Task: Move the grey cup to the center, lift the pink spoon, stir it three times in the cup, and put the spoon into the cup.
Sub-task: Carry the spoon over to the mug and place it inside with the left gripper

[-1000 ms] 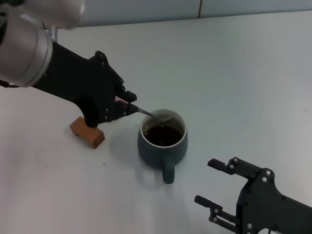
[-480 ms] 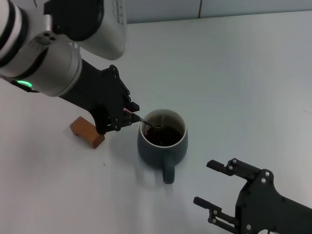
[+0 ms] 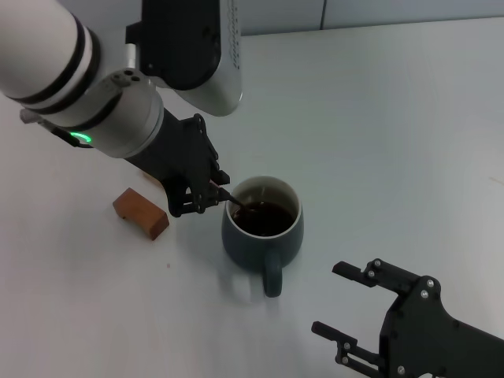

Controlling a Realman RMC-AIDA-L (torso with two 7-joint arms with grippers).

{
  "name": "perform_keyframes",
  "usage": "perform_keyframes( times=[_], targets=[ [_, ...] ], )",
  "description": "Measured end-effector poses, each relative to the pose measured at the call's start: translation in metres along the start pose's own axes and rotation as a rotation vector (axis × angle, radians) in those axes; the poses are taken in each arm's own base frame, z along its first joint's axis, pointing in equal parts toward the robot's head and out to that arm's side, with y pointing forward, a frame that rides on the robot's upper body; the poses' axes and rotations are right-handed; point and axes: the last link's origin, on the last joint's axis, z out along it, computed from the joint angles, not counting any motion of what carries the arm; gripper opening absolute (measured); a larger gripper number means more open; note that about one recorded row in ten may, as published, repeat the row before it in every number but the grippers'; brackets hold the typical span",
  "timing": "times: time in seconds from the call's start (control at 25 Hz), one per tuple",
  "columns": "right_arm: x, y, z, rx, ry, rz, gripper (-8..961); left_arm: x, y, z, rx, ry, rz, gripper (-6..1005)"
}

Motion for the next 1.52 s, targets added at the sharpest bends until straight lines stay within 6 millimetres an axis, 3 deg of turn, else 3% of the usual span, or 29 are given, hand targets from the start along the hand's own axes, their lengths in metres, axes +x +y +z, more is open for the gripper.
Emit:
perform_keyframes(
  times=[0.28,0.44,0.88,1.16,1.36,1.52],
  targets=[
    [0.0,-0.001,0.002,-0.007,0.001,0.0,629,0.012,0.01,0.015,-0.041,-0.002,0.054,126],
    [0.0,-0.001,0.002,-0.008,0.0,0.0,630,0.011,0.015,0.014,-0.061,-0.014,0.052,127],
    [0.0,-0.001,0.003,-0.01,-0.004,-0.001,630,0.008,0.0,0.014,0.04,-0.02,0.041,130],
    [0.0,-0.001,0.003,-0.01,-0.005,-0.001,630,0.021,0.012,0.021,0.003,0.021,0.079,144],
    [-0.001,-0.002,0.003,-0.011,-0.008,-0.003,630,0.016,0.019,0.022,-0.03,-0.011,0.078,154],
    [-0.001,-0.002,0.004,-0.014,-0.01,-0.005,630,0.008,0.014,0.021,0.005,-0.04,0.058,162]
  ],
)
